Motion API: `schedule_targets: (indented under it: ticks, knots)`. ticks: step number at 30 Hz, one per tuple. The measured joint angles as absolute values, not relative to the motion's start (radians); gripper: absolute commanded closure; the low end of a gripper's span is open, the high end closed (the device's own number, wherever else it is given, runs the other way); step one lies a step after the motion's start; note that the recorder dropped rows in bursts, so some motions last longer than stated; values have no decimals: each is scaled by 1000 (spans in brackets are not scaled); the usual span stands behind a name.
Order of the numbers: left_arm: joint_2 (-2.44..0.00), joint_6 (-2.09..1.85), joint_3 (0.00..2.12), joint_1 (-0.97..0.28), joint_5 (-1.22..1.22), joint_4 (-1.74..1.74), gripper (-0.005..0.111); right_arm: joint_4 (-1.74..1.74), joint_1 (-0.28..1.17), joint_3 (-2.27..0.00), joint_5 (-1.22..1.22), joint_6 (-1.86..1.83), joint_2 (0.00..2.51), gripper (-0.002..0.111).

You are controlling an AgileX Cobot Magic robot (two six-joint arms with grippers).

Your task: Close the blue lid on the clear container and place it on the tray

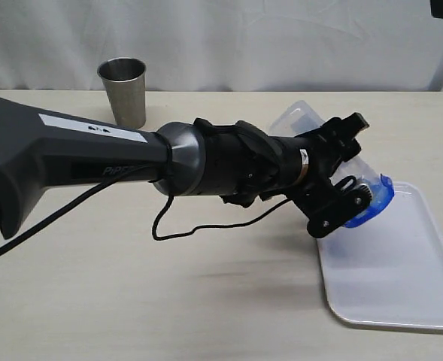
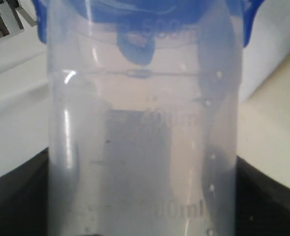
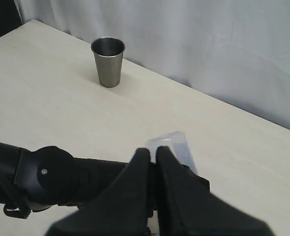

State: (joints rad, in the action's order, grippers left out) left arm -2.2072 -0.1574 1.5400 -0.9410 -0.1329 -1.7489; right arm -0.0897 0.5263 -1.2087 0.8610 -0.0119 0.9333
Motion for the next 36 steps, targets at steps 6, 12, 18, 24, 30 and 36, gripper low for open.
schedule_targets:
  ticks: [6, 12, 18, 24, 30, 36]
  knots:
    - [-2207, 201, 1574, -936, 146, -1593, 107, -90, 526, -1209, 861, -12, 933, 104]
    - [-2211, 493, 1623, -814, 696, -1242, 107, -90, 526, -1209, 861, -12, 933, 104]
    - [-2397, 632, 1623, -781, 1154, -868, 107, -90, 526, -1209, 861, -10, 933, 104]
    - [-2564, 679, 1761, -850, 1183, -735, 107, -90, 526, -1209, 861, -8, 933, 104]
    - [-2704, 682, 1925, -912, 1137, -742, 107, -90, 526, -1209, 861, -8, 933, 104]
    - [-2773, 788, 1937, -884, 1054, -738, 107, -90, 526, -1209, 861, -7, 933, 104]
